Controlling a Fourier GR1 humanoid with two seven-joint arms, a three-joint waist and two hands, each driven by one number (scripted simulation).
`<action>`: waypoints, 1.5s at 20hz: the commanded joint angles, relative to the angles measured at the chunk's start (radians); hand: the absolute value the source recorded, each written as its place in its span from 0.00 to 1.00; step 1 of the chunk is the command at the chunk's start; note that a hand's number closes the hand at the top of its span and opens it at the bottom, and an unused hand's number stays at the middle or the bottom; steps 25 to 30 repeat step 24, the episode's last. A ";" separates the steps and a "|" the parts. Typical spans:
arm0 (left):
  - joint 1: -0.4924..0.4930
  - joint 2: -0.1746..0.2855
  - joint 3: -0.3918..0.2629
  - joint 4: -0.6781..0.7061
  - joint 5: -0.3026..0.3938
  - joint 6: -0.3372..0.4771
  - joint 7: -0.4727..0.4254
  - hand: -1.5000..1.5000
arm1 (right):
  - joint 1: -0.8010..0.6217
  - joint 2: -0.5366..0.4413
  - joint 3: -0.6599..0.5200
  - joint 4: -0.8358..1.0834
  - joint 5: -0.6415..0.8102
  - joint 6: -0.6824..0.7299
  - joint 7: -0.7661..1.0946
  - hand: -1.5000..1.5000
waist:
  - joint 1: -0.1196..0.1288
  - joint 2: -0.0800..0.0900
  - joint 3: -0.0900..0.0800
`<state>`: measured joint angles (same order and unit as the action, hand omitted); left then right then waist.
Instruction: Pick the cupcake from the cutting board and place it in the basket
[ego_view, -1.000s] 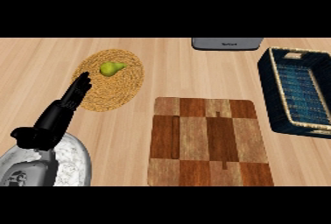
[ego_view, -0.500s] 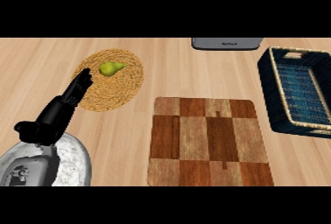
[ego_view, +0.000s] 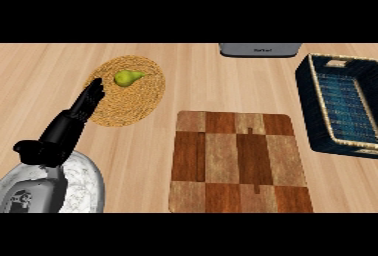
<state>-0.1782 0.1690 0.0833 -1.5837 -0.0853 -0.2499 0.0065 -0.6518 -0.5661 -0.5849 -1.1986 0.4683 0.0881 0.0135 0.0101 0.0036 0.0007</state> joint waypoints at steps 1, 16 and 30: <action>-0.012 -0.016 -0.017 0.003 -0.017 0.014 0.019 0.50 | -0.075 -0.020 -0.053 0.183 -0.020 -0.116 -0.085 1.00 | 0.008 0.002 0.000; 0.033 -0.008 0.005 0.000 -0.006 -0.002 -0.022 0.50 | -0.200 -0.101 -0.054 0.367 -0.208 -0.061 -0.181 0.00 | 0.000 -0.002 -0.001; 0.033 -0.002 0.003 -0.021 -0.004 -0.010 -0.004 0.50 | -0.230 -0.297 -0.181 0.508 -0.350 0.068 -0.040 0.00 | -0.002 -0.003 0.000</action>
